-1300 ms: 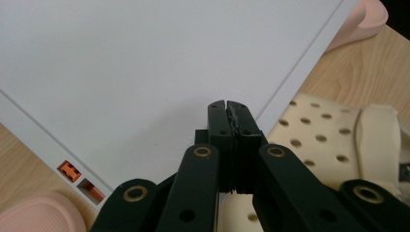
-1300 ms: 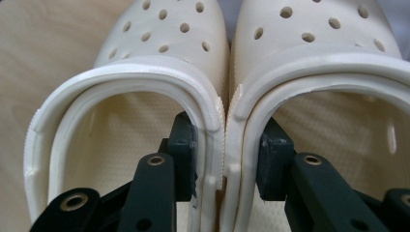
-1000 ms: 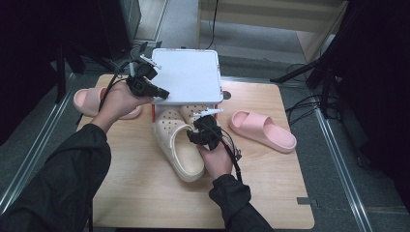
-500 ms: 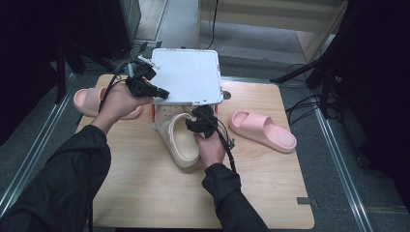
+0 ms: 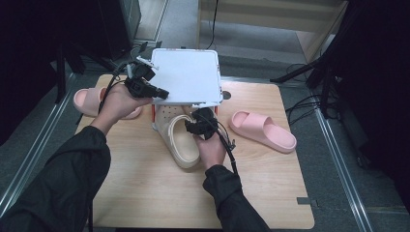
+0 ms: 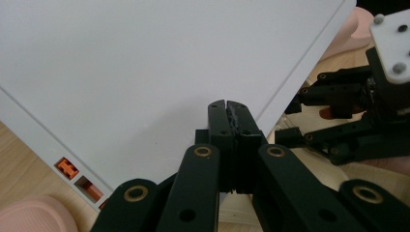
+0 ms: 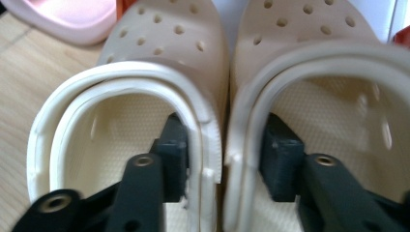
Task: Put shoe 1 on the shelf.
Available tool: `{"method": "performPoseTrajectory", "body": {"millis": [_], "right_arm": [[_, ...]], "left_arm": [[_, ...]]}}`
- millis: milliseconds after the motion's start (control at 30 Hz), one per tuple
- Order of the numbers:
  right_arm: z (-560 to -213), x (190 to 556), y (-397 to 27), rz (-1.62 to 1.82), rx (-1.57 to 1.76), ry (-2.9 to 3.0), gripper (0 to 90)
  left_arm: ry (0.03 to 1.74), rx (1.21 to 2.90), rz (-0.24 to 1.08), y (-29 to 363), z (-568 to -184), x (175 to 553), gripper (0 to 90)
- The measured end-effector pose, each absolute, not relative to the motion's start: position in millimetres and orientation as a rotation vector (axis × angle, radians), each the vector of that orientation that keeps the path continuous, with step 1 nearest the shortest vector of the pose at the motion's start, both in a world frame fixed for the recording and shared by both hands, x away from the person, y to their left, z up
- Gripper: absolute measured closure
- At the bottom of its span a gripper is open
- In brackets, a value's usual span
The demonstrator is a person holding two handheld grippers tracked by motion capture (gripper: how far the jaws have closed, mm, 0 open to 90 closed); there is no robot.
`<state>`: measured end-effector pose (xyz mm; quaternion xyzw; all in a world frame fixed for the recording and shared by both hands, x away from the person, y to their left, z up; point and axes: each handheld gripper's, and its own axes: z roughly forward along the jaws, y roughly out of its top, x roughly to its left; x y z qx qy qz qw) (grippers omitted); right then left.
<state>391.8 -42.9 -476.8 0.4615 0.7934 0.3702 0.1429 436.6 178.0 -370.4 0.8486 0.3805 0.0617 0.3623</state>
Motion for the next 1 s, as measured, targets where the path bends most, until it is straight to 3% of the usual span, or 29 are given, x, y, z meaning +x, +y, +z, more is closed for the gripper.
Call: {"method": "performPoseTrajectory", "body": {"millis": [467,1000], "right_arm": [[-463,367,-80,1.219,1.383,2.373,53.4],[-458,314,-107,1.227,1.108,2.460,69.0]], "left_arm": [[0.989,2.192,0.146,178,-369,438,89.3],[0.993,2.199,0.157,176,-369,438,89.2]]}}
